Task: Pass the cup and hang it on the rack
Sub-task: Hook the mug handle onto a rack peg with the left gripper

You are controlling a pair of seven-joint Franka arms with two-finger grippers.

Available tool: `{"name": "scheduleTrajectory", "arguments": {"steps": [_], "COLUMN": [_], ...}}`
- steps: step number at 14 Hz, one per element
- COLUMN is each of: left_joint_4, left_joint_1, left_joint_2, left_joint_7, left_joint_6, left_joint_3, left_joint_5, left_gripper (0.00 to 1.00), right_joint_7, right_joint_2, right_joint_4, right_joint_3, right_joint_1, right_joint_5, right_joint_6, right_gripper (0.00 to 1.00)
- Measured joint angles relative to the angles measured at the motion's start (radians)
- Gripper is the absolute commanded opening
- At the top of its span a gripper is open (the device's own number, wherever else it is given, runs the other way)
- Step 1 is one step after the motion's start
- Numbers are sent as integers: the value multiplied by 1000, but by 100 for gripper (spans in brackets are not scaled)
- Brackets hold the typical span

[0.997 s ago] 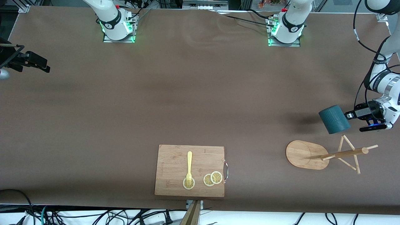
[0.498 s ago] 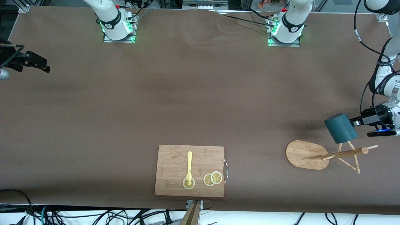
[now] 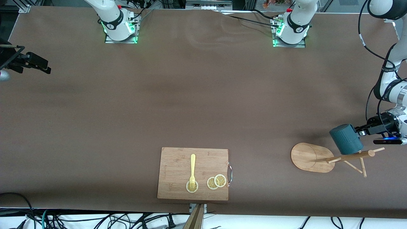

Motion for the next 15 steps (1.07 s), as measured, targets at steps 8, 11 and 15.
{"name": "scheduleTrajectory", "arguments": {"steps": [8, 11, 15], "left_joint_4": [82, 86, 91], "left_joint_1": [0, 0, 3], "left_joint_2": [71, 80, 87], "left_joint_7": [-7, -7, -7], "left_joint_6": [-4, -6, -15], "left_joint_3": [0, 1, 1], "left_joint_5": [0, 0, 0], "left_gripper": [0, 0, 49], "right_joint_7": [0, 0, 0], "right_joint_2": [0, 0, 0], "right_joint_4": [0, 0, 0], "right_joint_3": [0, 0, 0], "right_joint_1": [0, 0, 0], "right_joint_5": [0, 0, 0], "right_joint_6": [0, 0, 0], "right_gripper": [100, 100, 100]}}
